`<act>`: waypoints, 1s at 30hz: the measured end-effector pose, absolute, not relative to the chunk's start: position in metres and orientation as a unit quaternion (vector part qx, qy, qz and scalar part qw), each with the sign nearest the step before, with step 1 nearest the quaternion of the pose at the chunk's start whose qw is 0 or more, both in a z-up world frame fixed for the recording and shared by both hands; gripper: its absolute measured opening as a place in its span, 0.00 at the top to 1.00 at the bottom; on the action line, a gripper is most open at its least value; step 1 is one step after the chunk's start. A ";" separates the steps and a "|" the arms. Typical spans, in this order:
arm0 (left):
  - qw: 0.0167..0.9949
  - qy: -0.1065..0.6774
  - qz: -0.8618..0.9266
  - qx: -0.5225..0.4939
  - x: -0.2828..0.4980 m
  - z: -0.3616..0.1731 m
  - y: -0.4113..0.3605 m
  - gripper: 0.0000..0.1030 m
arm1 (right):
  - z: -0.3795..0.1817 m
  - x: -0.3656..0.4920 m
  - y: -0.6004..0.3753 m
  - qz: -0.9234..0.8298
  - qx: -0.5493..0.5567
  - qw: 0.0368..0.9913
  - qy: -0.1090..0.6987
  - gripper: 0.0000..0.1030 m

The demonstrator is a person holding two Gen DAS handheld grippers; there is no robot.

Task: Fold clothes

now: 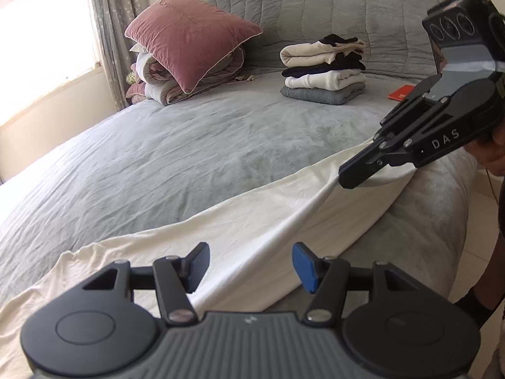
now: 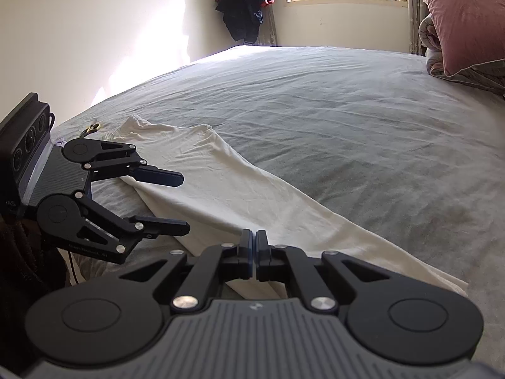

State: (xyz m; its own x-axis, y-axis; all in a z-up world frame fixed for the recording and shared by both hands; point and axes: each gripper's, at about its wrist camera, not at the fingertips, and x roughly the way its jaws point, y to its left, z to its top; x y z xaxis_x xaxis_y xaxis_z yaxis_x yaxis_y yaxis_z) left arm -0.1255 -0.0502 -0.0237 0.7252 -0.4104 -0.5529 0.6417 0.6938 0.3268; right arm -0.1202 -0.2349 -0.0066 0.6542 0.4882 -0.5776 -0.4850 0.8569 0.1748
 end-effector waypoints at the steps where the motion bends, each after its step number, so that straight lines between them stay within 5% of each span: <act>1: 0.892 0.213 -0.276 0.288 -0.128 -0.029 -0.060 0.43 | -0.006 -0.120 -0.235 0.267 0.005 0.910 0.318 0.99; 7: 0.865 0.148 -0.188 0.440 -0.142 -0.057 -0.099 0.47 | -0.006 -0.118 -0.238 0.265 0.016 0.911 0.317 0.99; 16: 0.832 0.072 -0.098 0.541 -0.162 -0.075 -0.101 0.48 | -0.010 -0.119 -0.241 0.262 0.015 0.909 0.324 0.99; 19: 0.825 0.055 -0.086 0.556 -0.173 -0.077 -0.096 0.56 | -0.013 -0.118 -0.240 0.261 0.010 0.907 0.329 0.99; 21: 0.821 0.052 -0.083 0.562 -0.177 -0.078 -0.093 0.78 | -0.015 -0.118 -0.238 0.259 0.002 0.906 0.333 0.99; 24: 0.815 0.061 -0.092 0.569 -0.182 -0.078 -0.088 0.98 | -0.017 -0.118 -0.234 0.260 -0.010 0.903 0.341 0.98; 30: 0.804 0.112 -0.175 0.557 -0.188 -0.066 -0.077 0.99 | -0.022 -0.118 -0.230 0.264 -0.038 0.891 0.367 0.97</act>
